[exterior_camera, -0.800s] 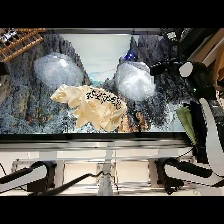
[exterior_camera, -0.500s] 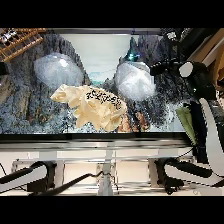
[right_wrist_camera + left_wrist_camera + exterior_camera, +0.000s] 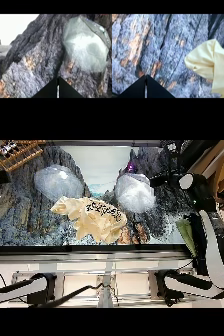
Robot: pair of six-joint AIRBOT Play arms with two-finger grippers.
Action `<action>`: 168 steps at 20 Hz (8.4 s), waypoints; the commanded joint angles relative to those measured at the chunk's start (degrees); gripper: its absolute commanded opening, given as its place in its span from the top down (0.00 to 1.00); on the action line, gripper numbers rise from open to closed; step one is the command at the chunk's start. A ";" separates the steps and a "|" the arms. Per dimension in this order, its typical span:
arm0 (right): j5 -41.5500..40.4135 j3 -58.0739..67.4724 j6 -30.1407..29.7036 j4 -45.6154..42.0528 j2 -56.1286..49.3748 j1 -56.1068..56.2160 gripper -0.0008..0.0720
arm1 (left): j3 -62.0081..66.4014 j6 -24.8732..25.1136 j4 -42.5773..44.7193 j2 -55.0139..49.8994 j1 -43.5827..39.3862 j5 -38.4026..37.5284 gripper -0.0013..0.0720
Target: Fold the clothes and pants, and hang the long-sleeved shirts on hangers.
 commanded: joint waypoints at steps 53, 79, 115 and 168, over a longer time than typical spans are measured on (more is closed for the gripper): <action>35.43 -27.74 2.91 42.64 2.97 -3.67 0.21 | -29.59 32.68 -69.75 6.25 2.95 7.43 0.97; 22.53 46.51 17.07 -15.78 38.38 16.15 0.97 | 4.44 35.43 -165.92 25.27 52.78 12.33 0.98; 41.88 5.75 7.93 23.85 -20.35 -16.59 0.29 | -24.79 18.36 -34.10 -10.40 17.00 -0.20 0.30; 31.10 28.41 0.57 18.40 -5.11 -7.23 0.97 | -16.20 40.28 -78.07 3.96 12.79 12.81 0.97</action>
